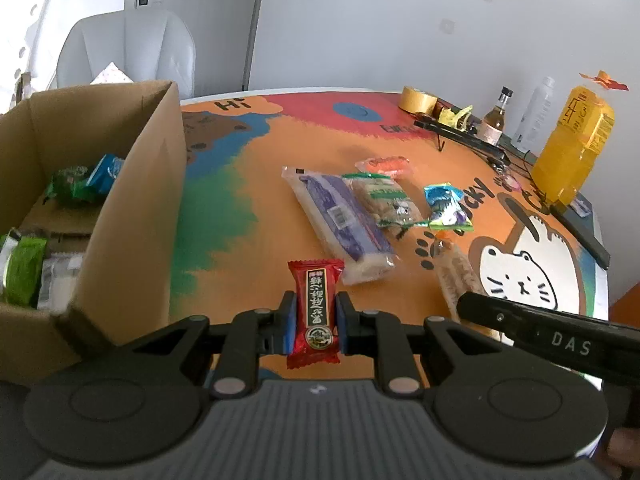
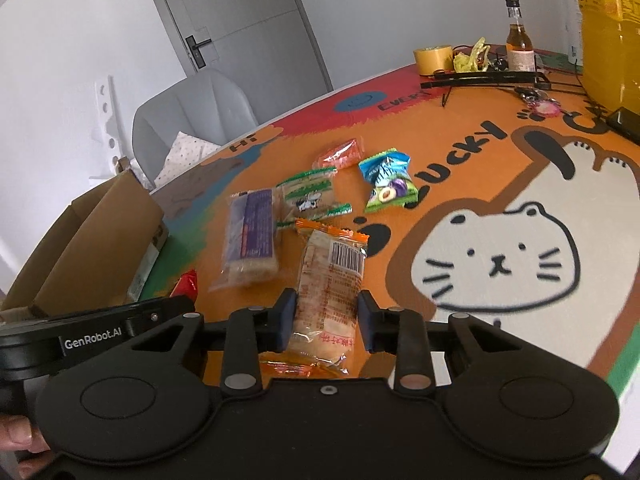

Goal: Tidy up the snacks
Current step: 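Lift the red bar and clear bread pack off the mat with both tools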

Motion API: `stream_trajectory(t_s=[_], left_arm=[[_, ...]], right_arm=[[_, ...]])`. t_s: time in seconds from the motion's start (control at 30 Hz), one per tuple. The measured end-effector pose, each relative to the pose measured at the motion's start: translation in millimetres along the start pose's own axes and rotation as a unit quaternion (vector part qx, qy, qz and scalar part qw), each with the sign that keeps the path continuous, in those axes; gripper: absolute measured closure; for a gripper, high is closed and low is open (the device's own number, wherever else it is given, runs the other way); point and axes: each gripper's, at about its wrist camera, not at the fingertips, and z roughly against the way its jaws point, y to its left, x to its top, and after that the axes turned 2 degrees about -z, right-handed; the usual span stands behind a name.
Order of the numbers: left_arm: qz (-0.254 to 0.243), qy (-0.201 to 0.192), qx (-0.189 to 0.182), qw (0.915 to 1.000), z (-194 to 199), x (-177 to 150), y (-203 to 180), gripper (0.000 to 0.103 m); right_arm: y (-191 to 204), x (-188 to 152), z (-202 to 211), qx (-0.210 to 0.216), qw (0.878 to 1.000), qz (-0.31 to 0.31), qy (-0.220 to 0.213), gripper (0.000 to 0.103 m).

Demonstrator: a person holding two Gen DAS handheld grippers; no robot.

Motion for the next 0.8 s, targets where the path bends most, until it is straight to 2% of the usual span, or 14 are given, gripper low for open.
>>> stream_trajectory(t_s=[0.23,0.3,0.47,0.63,0.77,0.8], left_arm=[[0.001,0.005,-0.008,1.0,6.1,-8.6,2.1,0.084],[-0.002,0.01,-0.011,0.9999,5.6,-10.1,1.9,0.084],[-0.01,0.01,-0.001,0.9999,1.5,-12.2,1.7,0.081],[-0.011,0.018,-0.001,0.9998,-4.1,-12.5,2.8,0.08],[-0.02,0.015,0.0,0.9997,-4.6,-13.8,-0.3,0.08],[-0.019,0.014,-0.001,0.9997,-4.4,-14.4,-0.7,0.08]], right_arm=[[2.2,-7.1,8.6,0.004,1.0,-0.003,0.01,0.071],[3.8,-7.6,7.2,0.002,1.0,-0.005,0.013,0.063],[6.4,-7.5,0.3,-0.007,1.0,-0.003,0.008,0.053],[9.2,-11.1,-6.5,-0.014,1.0,0.01,0.011,0.05],[15.5,-13.2,-9.0,-0.022,0.999,0.036,0.011,0.051],[16.9,-13.7,-8.8,-0.025,0.999,0.042,0.01,0.061]])
